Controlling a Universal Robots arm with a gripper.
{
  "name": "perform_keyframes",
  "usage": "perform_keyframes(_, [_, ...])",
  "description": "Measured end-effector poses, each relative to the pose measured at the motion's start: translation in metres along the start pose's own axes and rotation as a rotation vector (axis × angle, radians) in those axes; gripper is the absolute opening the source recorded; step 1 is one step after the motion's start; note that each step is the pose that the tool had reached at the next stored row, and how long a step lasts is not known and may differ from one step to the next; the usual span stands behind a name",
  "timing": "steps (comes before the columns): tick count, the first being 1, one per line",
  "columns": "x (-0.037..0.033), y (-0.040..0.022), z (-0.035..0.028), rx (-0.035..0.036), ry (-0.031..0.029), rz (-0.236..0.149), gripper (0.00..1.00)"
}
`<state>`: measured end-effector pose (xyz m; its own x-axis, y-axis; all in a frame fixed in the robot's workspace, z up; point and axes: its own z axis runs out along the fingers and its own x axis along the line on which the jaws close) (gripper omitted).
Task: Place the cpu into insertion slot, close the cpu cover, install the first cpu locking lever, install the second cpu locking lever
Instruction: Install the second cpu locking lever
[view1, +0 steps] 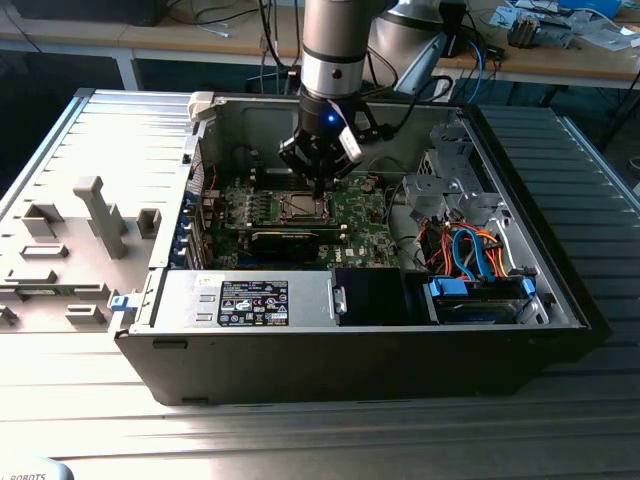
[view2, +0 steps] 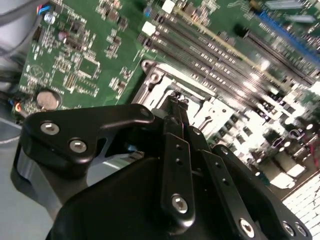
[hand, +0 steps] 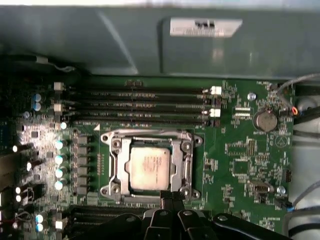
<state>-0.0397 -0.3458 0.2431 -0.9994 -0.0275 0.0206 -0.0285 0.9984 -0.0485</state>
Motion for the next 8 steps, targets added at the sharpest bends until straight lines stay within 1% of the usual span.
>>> perform_keyframes(1, [0.0002,-0.0056,0.0004,-0.0001,0.0000,0.000,0.11])
perform_keyframes(2, [0.0003,-0.0089,0.0007,-0.0016,-0.0001,0.000,0.11])
perform_keyframes(5, [0.0011,-0.0200,0.0015,-0.0111,-0.0003,0.000,0.11])
perform_keyframes(6, [0.0014,-0.0265,0.0021,-0.0169,-0.0005,0.000,0.11])
perform_keyframes(7, [0.0026,-0.0337,0.0031,-0.0261,-0.0008,-0.001,0.11])
perform_keyframes(8, [0.0049,-0.0377,0.0040,-0.0386,-0.0010,-0.001,0.11])
